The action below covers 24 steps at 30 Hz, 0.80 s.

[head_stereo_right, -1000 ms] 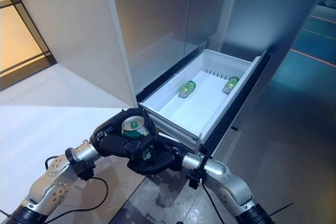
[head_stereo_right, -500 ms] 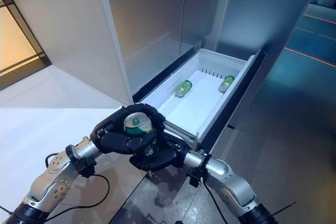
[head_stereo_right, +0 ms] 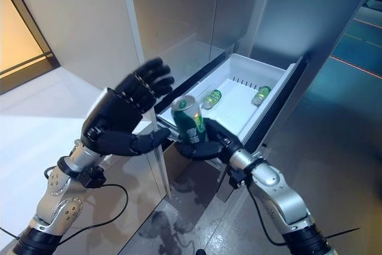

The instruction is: Put drinks into fridge and close the fridge

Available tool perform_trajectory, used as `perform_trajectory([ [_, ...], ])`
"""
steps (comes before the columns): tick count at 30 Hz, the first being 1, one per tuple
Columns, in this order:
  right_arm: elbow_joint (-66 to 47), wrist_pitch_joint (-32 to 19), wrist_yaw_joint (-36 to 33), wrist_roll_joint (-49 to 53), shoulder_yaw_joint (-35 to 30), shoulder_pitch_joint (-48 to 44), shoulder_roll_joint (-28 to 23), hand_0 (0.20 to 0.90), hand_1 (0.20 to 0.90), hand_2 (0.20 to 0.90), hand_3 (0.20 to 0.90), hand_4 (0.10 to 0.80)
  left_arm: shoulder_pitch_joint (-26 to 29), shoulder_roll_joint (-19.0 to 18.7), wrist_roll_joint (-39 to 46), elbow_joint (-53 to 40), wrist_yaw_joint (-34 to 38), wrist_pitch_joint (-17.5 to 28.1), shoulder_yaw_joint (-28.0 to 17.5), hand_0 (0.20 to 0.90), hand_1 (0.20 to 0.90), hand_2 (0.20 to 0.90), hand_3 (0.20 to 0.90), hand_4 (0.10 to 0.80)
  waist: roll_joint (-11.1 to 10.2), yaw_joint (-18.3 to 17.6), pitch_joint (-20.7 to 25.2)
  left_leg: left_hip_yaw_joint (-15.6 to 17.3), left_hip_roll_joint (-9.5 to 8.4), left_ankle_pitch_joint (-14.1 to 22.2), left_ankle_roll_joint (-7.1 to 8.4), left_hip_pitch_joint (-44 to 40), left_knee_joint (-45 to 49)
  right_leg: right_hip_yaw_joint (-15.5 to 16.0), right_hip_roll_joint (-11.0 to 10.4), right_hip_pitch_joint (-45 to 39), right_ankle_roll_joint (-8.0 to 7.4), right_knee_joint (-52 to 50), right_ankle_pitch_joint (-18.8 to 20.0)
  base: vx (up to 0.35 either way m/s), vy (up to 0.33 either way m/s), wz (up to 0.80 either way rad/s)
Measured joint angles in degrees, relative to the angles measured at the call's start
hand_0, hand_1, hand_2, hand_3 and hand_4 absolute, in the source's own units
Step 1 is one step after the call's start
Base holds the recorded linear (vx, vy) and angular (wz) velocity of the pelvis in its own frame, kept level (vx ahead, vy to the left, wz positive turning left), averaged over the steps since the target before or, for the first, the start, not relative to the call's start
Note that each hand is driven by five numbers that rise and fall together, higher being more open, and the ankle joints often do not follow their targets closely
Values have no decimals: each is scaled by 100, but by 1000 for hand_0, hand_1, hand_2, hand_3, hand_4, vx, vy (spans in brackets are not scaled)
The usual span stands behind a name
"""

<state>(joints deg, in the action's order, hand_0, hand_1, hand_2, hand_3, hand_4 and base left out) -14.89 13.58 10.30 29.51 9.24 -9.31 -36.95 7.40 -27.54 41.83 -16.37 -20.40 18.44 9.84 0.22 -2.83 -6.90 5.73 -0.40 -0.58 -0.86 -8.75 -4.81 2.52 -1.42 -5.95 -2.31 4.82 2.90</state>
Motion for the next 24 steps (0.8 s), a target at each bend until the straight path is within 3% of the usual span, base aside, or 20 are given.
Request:
perform_trajectory([
  [8,311,-63,-772,-883,-19,-781,-400,300,300,300,200,100,1,355,-25,126,521,13,-164,900,900,900,900,800,-27,-7,-20,-20,-4,-1,-1,3,1,7,-5,-7,-1,0,-3,2,1,0],
  [12,806,-105,-1116,-934,-26,-1164,-629,300,300,300,200,100,-7,542,43,541,428,-480,-110,900,900,900,900,800,-35,60,-25,-56,-12,-5,-8,3,1,16,-12,-24,-5,0,-8,17,15,4],
  [13,1028,-117,-1241,-931,-26,-1304,-670,300,300,300,200,100,-11,602,213,775,313,-795,-38,900,900,900,900,800,-35,93,-27,-63,-13,-6,-8,3,1,20,-12,-28,-4,0,-10,28,19,5],
  [18,2033,-168,-1426,-772,-13,-1966,-876,300,300,300,200,100,-284,646,803,1714,-119,-1889,731,900,900,900,900,800,-31,107,-44,-180,-28,-10,-16,-3,0,171,-37,-85,-17,1,-52,64,20,13],
  [20,2804,-186,-1544,-647,18,-2430,-1056,300,300,300,200,100,-615,633,792,2243,-385,-2343,1258,900,900,900,900,800,-30,163,-81,-227,-37,-10,-16,2,1,201,-48,-98,-21,0,-62,63,26,9],
  [24,4297,-224,-1560,-560,239,-3278,-1389,300,300,300,200,100,-1169,492,493,2924,-790,-2570,1768,900,900,900,900,800,-1,302,-201,-329,-47,-26,-25,19,1,316,-64,-117,-24,1,-78,58,14,11],
])
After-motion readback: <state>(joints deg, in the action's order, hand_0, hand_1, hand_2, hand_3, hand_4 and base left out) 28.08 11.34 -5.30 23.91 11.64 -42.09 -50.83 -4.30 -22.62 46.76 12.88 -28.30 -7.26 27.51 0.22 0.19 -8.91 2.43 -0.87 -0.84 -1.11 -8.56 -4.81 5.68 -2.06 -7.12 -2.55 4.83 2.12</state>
